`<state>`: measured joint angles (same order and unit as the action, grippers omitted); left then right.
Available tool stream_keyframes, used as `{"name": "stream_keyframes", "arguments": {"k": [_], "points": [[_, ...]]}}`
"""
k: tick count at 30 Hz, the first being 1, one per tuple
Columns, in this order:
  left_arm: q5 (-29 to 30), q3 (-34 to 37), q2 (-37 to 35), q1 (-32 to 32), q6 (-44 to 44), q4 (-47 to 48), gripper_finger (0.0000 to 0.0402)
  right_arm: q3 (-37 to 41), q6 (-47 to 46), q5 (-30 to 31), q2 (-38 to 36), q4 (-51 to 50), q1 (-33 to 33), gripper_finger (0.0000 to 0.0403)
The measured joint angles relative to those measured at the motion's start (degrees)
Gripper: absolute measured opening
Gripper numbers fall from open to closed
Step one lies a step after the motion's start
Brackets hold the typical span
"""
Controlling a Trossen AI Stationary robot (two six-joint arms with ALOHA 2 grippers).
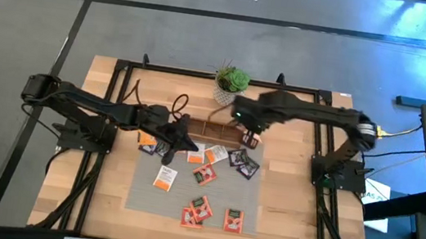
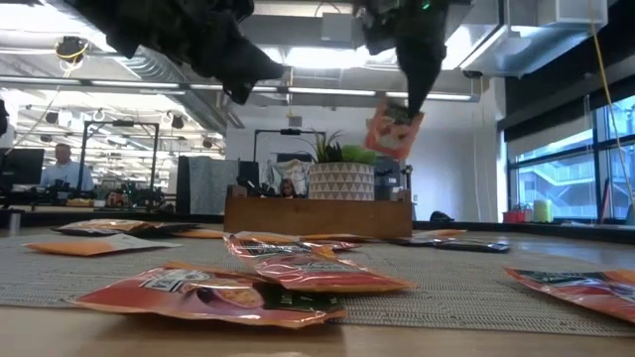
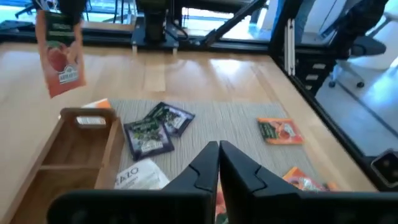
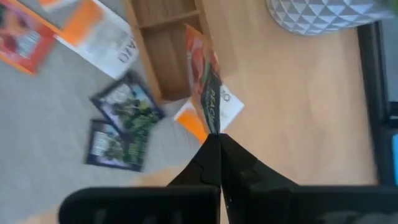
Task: Pick & Place Tea
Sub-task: Put the orange tea bag into the right section of the wooden organizer
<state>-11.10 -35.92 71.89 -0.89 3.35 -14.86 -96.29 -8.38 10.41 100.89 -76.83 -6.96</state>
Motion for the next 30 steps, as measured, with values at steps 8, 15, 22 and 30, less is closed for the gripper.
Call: {"name": "stream_keyframes", "arguments": {"k": [8,15,22,30], "points": [[0.0,0.1,0.1,0.0,-0.1,7.8,0.0008,-8.1,9.0,-1.6,10.8,-1.1,-2.9,0.0],[1.5,0.1,0.1,0.0,-1.0,9.6,0.0012,-8.9,11.9,-1.5,15.1,-1.9,-3.1,0.0],[3.9,0.1,0.1,0.0,-1.1,9.8,0.0008,-8.9,11.6,-0.4,17.0,-1.8,-3.5,0.0],[4.0,0.1,0.1,0.0,-1.1,10.0,0.0012,-8.9,12.0,1.1,19.1,-2.2,-3.8,0.0001]]}}
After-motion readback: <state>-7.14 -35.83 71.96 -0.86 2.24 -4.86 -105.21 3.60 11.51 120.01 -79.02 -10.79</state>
